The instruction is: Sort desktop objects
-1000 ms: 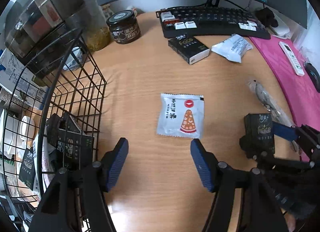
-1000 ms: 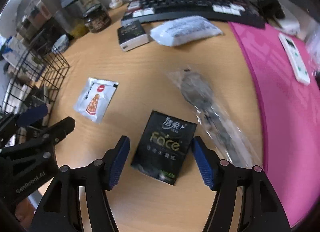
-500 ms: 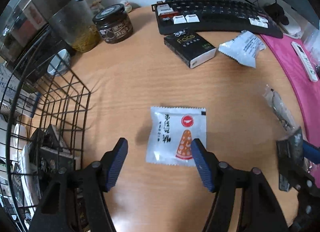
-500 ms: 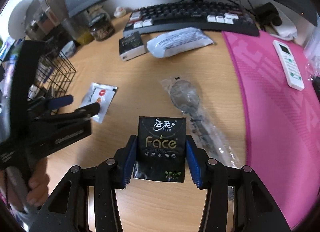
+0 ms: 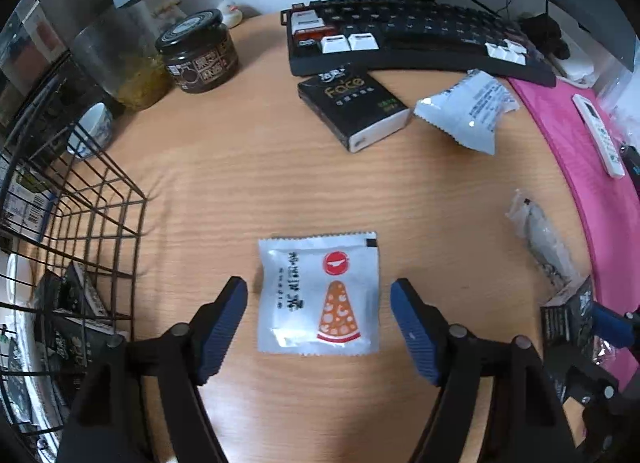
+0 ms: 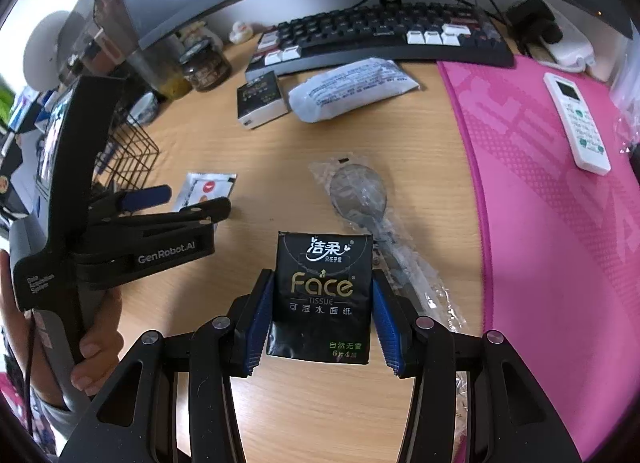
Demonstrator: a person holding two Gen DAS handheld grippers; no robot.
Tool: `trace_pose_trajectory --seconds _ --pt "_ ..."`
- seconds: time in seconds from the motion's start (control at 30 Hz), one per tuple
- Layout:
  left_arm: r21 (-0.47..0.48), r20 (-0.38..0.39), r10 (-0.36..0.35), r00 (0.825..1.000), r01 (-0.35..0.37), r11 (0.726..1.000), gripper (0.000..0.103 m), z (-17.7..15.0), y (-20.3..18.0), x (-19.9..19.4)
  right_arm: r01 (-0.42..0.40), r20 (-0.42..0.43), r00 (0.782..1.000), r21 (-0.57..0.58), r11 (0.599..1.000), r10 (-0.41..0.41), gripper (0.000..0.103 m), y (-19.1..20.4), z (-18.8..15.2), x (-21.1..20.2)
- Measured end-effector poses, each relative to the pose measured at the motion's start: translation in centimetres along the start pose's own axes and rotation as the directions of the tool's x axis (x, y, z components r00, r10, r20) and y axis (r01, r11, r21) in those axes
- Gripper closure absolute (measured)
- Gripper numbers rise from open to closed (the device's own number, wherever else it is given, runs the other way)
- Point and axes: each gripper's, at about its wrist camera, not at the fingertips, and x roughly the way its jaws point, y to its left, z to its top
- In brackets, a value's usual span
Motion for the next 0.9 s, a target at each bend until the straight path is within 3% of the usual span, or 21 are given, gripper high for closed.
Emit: trace_pose_trajectory --seconds 0.07,0.27,0.33,0.43,0.67,0.8,0.87,0.9 --pt "0.016 -0.002 -0.042 0.999 0.042 0.999 0.044 -0.1 -0.3 -0.2 -0.003 0.001 1.0 0.005 1.0 0.003 0.055 -0.1 0.0 0.0" --pt "0.067 -0.006 -0.013 1.0 0.014 0.998 0.07 -0.6 -1.6 -1.0 -0.012 0.002 1.0 0.014 1.0 0.012 0.055 -0.3 0.0 -0.2" --pt "0.077 -0.014 -0.028 1.0 0.029 0.997 0.091 -0.8 -1.8 -1.2 -0.014 0.008 1.0 0.012 1.0 0.014 0.055 -0.1 -0.1 -0.5" --pt "0.091 -0.018 -0.043 0.999 0.044 0.995 0.1 -1.2 -2.1 -2.0 -0.014 0.018 1.0 0.008 1.0 0.014 0.055 0.0 -0.2 -1.2" --pt "0.093 0.016 -0.058 0.998 0.056 0.994 0.102 -2.3 -1.8 -4.5 -0.019 0.046 0.999 -0.001 1.0 0.019 0.055 0.5 -0.6 -2.8" --pt "0.14 0.035 -0.022 0.999 0.017 0.99 0.101 -2.6 -1.6 -4.9 -0.034 0.051 0.998 -0.006 0.999 0.034 0.055 0.8 -1.2 -3.3" --pt "0.147 0.068 0.025 0.997 -0.034 0.989 0.092 -2.6 -1.1 -4.7 -0.047 0.055 0.997 -0.011 0.999 0.048 0.055 1.0 -1.5 -3.6" --pt "0.149 0.066 0.028 0.997 -0.037 0.988 0.07 -2.4 -0.7 -4.4 -0.048 0.057 0.997 -0.013 0.999 0.049 0.055 1.1 -1.6 -3.7"
